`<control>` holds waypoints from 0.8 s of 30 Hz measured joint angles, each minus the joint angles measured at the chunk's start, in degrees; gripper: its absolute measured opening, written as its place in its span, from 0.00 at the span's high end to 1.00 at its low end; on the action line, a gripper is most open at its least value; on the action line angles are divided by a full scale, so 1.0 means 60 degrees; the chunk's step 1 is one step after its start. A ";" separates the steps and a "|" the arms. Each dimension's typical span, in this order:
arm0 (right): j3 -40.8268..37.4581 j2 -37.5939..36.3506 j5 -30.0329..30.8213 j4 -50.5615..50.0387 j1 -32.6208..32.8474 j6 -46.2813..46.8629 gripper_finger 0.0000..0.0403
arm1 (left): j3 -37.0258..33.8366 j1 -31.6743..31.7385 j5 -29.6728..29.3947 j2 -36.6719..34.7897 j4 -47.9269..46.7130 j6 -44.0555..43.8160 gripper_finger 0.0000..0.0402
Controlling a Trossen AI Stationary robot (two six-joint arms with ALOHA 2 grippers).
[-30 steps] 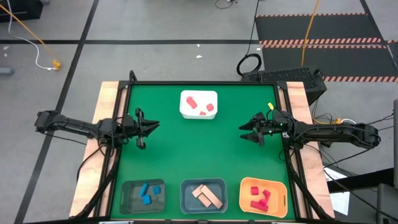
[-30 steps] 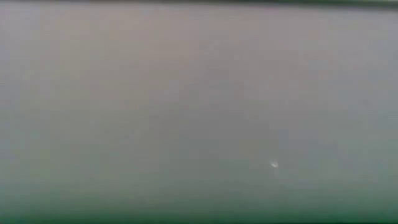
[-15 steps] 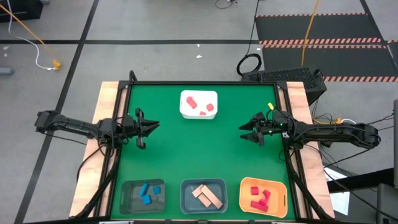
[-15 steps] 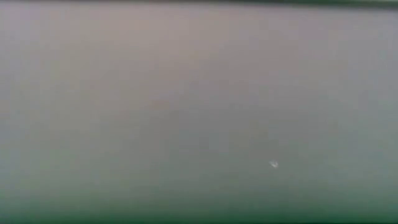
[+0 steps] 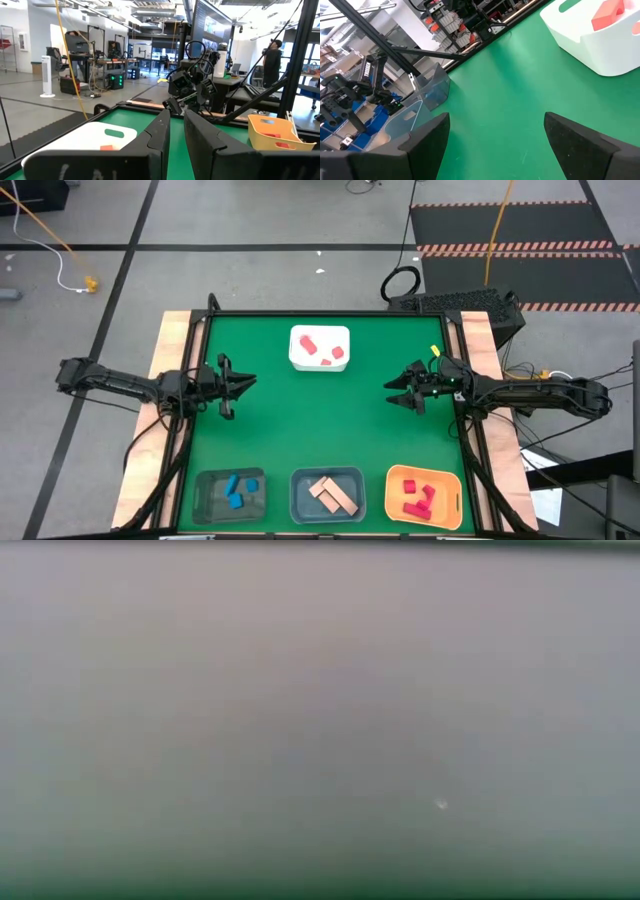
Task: Sort & place blocks by color
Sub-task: Return to Home Position
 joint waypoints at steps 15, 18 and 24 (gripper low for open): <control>-0.0001 0.0004 -0.0011 -0.0001 0.1567 -0.0003 0.22 | 0.0000 0.0000 0.0000 0.0003 0.0000 0.0000 0.86; 0.0002 0.0004 -0.0007 -0.0001 0.1619 0.0005 0.22 | 0.0000 0.0000 0.0000 -0.0001 0.0001 0.0002 0.86; 0.0000 0.0004 -0.0007 -0.0001 0.1621 0.0006 0.22 | 0.0000 0.0000 -0.0003 0.0002 0.0001 0.0004 0.86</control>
